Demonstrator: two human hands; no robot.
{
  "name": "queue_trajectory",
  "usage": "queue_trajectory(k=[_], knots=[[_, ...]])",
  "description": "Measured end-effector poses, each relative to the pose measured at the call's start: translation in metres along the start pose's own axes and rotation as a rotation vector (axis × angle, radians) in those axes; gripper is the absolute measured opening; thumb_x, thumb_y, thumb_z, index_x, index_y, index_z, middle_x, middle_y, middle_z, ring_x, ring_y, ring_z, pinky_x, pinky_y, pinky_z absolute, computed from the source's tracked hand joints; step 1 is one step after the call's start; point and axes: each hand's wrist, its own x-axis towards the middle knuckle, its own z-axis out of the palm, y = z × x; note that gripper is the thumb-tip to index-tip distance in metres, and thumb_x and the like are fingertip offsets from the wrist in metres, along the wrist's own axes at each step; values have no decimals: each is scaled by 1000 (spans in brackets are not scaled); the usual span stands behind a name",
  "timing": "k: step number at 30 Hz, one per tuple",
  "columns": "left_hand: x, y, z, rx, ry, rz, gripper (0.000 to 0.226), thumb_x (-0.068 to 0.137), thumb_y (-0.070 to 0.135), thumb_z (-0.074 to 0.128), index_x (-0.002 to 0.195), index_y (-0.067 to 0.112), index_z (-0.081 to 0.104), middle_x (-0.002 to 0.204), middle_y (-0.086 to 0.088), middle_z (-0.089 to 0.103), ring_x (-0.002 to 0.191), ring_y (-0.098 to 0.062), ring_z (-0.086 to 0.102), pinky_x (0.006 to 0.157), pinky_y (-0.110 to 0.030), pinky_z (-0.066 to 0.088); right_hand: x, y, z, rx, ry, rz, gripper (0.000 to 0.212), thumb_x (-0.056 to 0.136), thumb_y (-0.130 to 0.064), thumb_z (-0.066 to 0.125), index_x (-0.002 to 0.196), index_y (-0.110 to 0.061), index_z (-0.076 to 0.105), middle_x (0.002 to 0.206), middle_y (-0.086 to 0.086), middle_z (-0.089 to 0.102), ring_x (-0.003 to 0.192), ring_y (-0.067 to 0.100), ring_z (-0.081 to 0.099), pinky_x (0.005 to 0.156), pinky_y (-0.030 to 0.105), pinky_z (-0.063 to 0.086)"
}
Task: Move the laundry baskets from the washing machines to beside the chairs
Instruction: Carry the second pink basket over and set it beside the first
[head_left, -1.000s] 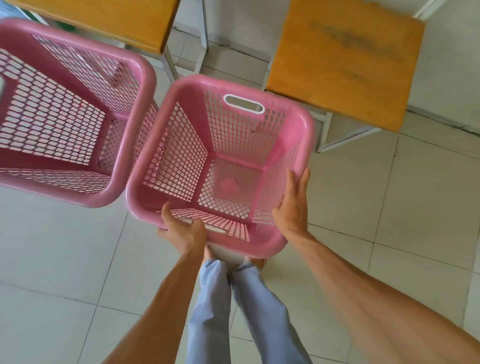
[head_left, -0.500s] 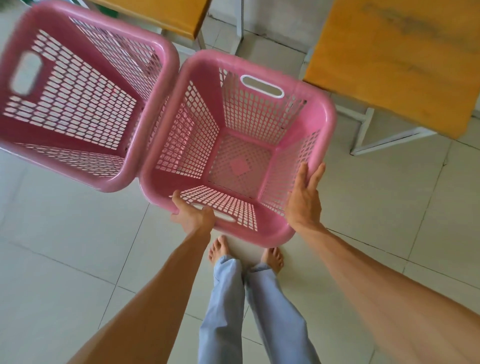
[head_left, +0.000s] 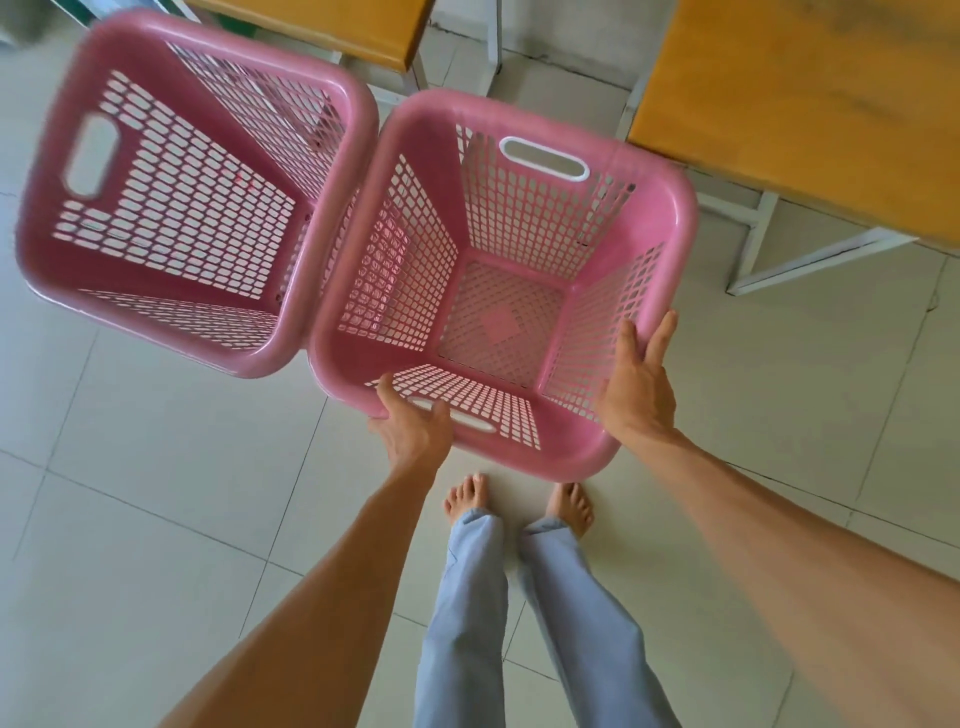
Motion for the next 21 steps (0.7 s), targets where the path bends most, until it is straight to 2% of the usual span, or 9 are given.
queue_trajectory(k=[2, 3, 5, 7, 9, 12, 15, 18, 21], knots=[[-9, -2, -17, 81, -65, 52, 72, 84, 28, 58, 147, 32, 22, 134, -19, 36, 101, -28, 45, 96, -43, 45, -4, -2, -16, 8, -55, 16, 89, 87, -4, 67, 159, -23, 18, 167, 12, -11, 131, 37, 47, 85, 39, 52], [-16, -1, -26, 120, -81, 79, 68, 85, 26, 56, 145, 30, 25, 137, -21, 35, 110, -34, 48, 99, -44, 44, -8, -3, -25, 16, -61, 10, 83, 86, -5, 68, 155, -22, 24, 166, 13, 3, 133, 36, 44, 89, 41, 52], [-34, 3, -43, 219, -105, 172, 62, 84, 17, 54, 141, 26, 31, 146, -25, 27, 126, -44, 44, 103, -50, 44, -20, -6, -45, 36, -26, -11, 69, 85, -5, 70, 145, -18, 37, 149, 9, 32, 128, 32, 45, 88, 43, 55], [-58, 11, -56, 335, -148, 266, 65, 84, 10, 55, 144, 23, 33, 154, -21, 15, 133, -46, 39, 105, -54, 43, -41, -10, -64, 67, -5, 23, 61, 86, -6, 71, 140, -16, 44, 133, 7, 44, 122, 28, 47, 86, 40, 56], [-88, 21, -67, 407, -209, 309, 67, 84, 6, 55, 146, 18, 34, 158, -19, 8, 137, -47, 34, 108, -54, 40, -70, -13, -82, 137, -10, 101, 57, 89, -12, 71, 140, -15, 45, 137, 8, 45, 126, 29, 46, 92, 42, 54], [-139, 42, -84, 480, -283, 411, 58, 85, 7, 57, 141, 10, 38, 152, -22, 18, 133, -45, 37, 107, -53, 40, -124, -10, -109, 218, 1, 174, 61, 90, -13, 68, 144, -10, 41, 153, 12, 35, 138, 33, 38, 103, 46, 46], [-195, 60, -101, 594, -335, 581, 45, 87, 5, 54, 130, 5, 44, 144, -19, 28, 122, -33, 42, 102, -41, 44, -190, 8, -128, 220, 11, 192, 70, 92, -12, 63, 154, -10, 30, 163, 14, 23, 145, 34, 29, 111, 46, 41], [-250, 73, -111, 734, -374, 798, 39, 86, 2, 49, 124, 11, 48, 133, -13, 35, 111, -26, 43, 94, -39, 49, -255, 37, -142, 217, 81, 237, 73, 94, -16, 60, 157, -16, 25, 166, 11, 17, 148, 30, 26, 112, 43, 40], [-293, 84, -106, 907, -489, 978, 51, 90, 9, 48, 139, 24, 46, 142, -15, 31, 129, -35, 39, 103, -44, 45, -309, 78, -157, 199, 156, 275, 68, 95, -18, 56, 156, -19, 26, 166, 9, 16, 147, 28, 27, 109, 42, 40]])
